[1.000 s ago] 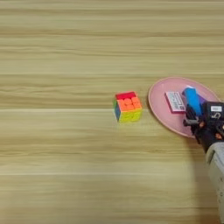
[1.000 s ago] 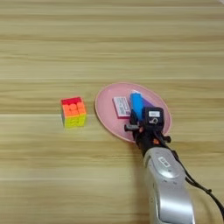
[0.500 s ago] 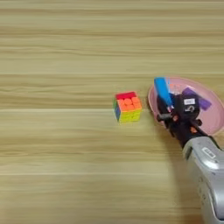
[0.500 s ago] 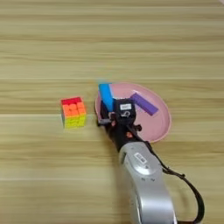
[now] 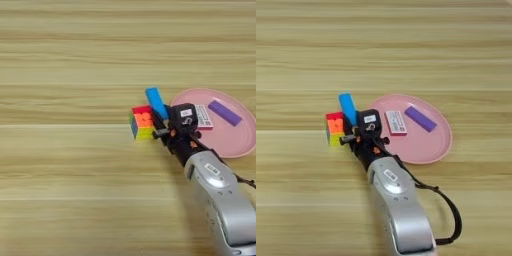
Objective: Move the objects on the table
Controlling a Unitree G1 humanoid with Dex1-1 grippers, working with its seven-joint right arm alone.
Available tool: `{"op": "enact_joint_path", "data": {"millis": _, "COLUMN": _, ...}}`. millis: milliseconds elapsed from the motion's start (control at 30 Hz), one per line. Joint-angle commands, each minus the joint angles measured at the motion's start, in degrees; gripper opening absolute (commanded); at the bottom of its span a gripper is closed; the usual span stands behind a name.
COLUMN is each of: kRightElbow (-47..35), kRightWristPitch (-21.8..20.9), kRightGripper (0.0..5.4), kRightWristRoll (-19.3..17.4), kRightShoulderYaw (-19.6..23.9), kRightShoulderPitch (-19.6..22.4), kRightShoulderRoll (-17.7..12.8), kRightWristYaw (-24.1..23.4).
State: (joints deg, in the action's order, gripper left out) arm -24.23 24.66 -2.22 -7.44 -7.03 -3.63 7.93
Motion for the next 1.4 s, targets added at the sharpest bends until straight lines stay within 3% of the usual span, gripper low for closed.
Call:
{"op": "enact_joint_path", "data": {"millis": 33, "kRightElbow": -0.27, "kRightWristPitch": -1.66, "kRightGripper": 1.42, "kRightWristRoll": 0.54, "kRightShoulderYaw": -1.12, "kRightShoulderPitch": 3.25, "kRightShoulderRoll": 0.68, "kRightWristYaw": -0.4}}
{"op": "enact_joint_path", "data": {"millis": 233, "kRightElbow": 1.24, "kRightWristPitch": -1.95, "kRightGripper": 1.42, "kRightWristRoll": 1.37, "kRightShoulderYaw": -2.29, "kRightShoulderPitch": 3.02, "kRightShoulderRoll": 0.66, "kRightWristYaw": -0.4}}
{"op": "enact_joint_path", "data": {"millis": 433, "kRightElbow": -2.19, "kRightWristPitch": -0.35, "kRightGripper": 1.42, "kRightWristRoll": 1.73, "kRightShoulderYaw": -3.36, "kRightShoulderPitch": 1.42, "kRightShoulderRoll": 0.27, "kRightWristYaw": -0.27}}
{"op": "enact_joint_path", "data": {"millis": 967, "kRightElbow": -2.43, "kRightWristPitch": 0.71, "kRightGripper": 1.42, "kRightWristRoll": 2.21, "kRightShoulderYaw": -2.47, "kRightShoulderPitch": -0.01, "kRightShoulderRoll": -0.16, "kRightWristYaw": -0.59}}
{"op": "enact_joint_path", "data": {"millis": 1000, "kRightElbow": -2.42, "kRightWristPitch": 0.68, "kRightGripper": 1.8, "kRightWristRoll": 2.24, "kRightShoulderYaw": -2.45, "kRightShoulderPitch": 0.0, "kRightShoulderRoll": -0.18, "kRightWristYaw": -0.6}}
{"op": "enact_joint_path", "data": {"millis": 1400, "kRightElbow": -3.51, "kRightWristPitch": 0.2, "kRightGripper": 3.43, "kRightWristRoll": 2.1, "kRightShoulderYaw": -2.18, "kRightShoulderPitch": -0.22, "kRightShoulderRoll": -0.03, "kRightWristYaw": -0.61}}
